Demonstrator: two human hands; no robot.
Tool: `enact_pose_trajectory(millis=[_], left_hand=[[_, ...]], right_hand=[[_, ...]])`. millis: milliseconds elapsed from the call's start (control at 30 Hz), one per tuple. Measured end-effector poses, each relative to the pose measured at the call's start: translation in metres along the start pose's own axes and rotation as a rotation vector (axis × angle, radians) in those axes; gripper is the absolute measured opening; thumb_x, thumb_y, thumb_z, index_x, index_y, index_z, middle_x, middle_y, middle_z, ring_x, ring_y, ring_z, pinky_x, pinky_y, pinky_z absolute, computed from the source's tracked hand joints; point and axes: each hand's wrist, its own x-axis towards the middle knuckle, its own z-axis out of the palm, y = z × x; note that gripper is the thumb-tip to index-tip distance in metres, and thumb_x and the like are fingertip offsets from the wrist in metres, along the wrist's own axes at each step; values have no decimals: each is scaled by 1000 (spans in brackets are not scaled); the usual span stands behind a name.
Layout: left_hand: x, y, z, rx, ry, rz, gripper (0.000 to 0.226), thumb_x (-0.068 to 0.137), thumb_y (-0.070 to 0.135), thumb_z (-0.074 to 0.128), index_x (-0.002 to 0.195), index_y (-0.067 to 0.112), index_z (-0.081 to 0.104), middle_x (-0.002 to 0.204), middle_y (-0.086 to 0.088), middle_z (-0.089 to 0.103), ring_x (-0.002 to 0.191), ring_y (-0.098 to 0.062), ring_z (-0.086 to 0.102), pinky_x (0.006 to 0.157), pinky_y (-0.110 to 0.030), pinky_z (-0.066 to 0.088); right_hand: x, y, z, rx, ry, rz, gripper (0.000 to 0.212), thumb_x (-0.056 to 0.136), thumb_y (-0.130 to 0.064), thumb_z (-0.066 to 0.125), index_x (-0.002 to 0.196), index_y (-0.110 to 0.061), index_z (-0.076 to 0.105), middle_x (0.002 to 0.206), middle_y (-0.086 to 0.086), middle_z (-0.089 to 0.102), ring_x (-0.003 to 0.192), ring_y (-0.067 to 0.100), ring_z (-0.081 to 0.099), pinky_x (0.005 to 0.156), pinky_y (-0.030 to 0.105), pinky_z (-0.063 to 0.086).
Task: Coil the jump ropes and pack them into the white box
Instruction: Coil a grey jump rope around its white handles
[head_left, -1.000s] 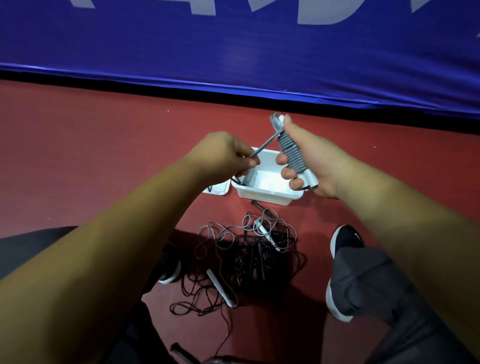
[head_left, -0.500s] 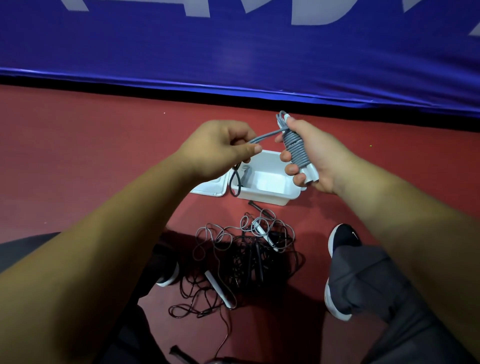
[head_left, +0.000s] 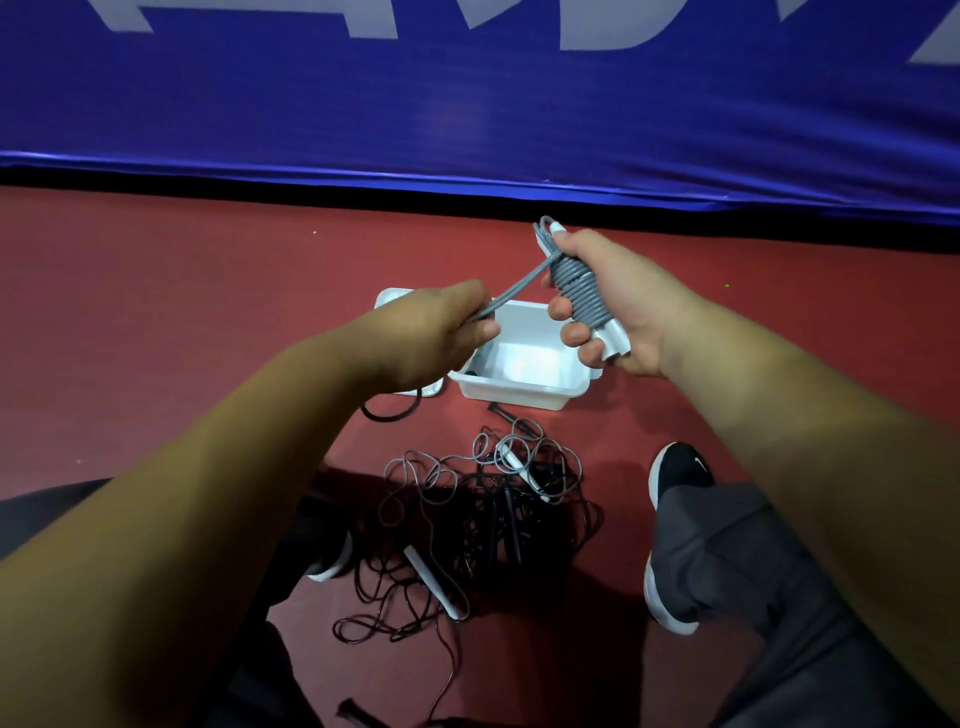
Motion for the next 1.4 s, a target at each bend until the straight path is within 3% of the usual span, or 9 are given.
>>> enact_pose_trajectory(millis=[100,200,533,800,933,1000,1100,1200,1400], left_hand=[[-1,2,2,-393,36,-13,43,110,52,42,97,15,60,70,1,56,61,-15,46,59,-31,39],[1,-1,-3,-629,20,-51,38,113,39,44,94,11,61,61,-1,47,54,-14,35,52,-30,28],[7,-25,-5,-204,-129,-133,25,106,41,57,107,29,80,81,6,76,74,-5,65,78,-28,51],[11,-27,0,-22,-65,-111,29,101,31,66,72,28,68,71,10,64,59,8,56,54,-8,34],[7,-19,-6,135,8,68,28,93,32,50,94,19,75,82,3,71,82,-22,65,71,-32,47],[7,-17,-8,122,58,114,25,99,24,55,108,23,77,84,12,71,83,-13,62,75,-28,46],[7,-8,-12,130,121,208,22,98,16,61,107,26,78,76,24,61,78,-1,56,75,-15,44],[3,1,-9,197,133,232,23,93,35,59,104,30,79,90,15,73,89,-16,68,90,-36,54],[3,3,-8,164,233,290,24,91,37,62,98,24,81,91,4,77,82,-19,69,73,-39,53]], right_hand=[[-2,-1,0,22,-10,-4,43,98,-65,59,101,-22,59,68,-3,52,47,13,40,44,18,27],[-3,-1,1,21,-8,-9,45,97,-67,61,101,-22,59,68,-3,53,46,13,41,45,18,27],[-13,-3,6,-103,-211,1,48,97,-69,59,102,-20,59,70,0,51,47,15,37,44,20,27],[-26,0,13,-265,-604,145,46,96,-62,53,98,-17,65,66,4,44,37,12,39,38,19,37],[-30,5,17,-435,-733,213,50,93,-62,57,100,-14,70,64,8,46,37,15,43,38,22,42],[-30,4,17,-538,-759,224,53,94,-62,57,102,-12,73,65,11,51,38,18,47,39,25,46],[-29,6,18,-729,-719,286,58,101,-61,57,113,-6,74,71,16,64,46,22,61,41,27,52],[-24,14,20,-952,-540,327,57,104,-61,53,115,-8,73,79,16,75,57,24,70,47,28,55],[-5,18,9,-907,-210,23,35,107,-55,55,123,-25,61,92,14,81,51,22,59,45,26,46]])
